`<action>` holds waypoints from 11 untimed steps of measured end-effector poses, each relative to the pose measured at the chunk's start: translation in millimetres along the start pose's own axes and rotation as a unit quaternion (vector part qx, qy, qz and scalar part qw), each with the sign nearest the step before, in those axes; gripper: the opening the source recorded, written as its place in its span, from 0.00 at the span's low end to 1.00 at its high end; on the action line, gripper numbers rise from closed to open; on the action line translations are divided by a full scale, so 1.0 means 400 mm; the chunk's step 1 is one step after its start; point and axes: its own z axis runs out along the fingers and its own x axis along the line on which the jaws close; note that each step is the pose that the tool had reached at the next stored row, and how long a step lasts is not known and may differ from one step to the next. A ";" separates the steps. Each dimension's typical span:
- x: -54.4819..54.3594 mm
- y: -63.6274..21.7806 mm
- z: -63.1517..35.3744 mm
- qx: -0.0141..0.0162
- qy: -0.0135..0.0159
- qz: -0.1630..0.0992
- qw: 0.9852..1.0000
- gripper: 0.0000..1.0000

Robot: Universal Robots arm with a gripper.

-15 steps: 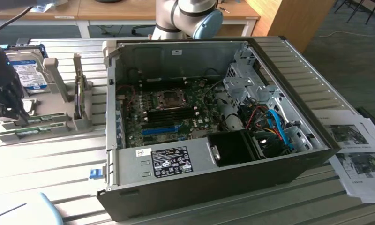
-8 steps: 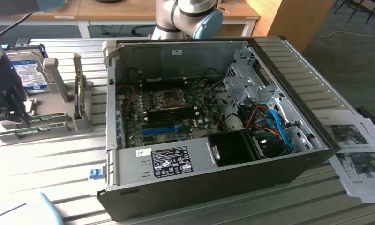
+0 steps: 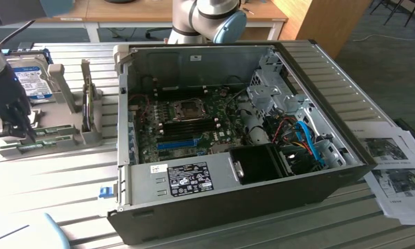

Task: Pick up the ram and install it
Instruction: 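Pick up the ram and move it above insertion slot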

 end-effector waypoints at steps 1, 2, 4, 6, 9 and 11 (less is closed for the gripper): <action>0.000 0.000 0.002 0.000 0.000 0.000 1.000 0.23; 0.000 0.000 0.005 0.000 0.000 0.000 1.000 0.23; 0.000 0.000 0.010 0.000 0.000 0.000 1.000 0.23; 0.000 0.000 0.014 0.000 0.000 0.000 1.000 0.23; 0.000 0.000 0.016 0.000 0.000 0.000 1.000 0.23; 0.000 0.000 0.016 0.000 0.000 0.000 1.000 0.23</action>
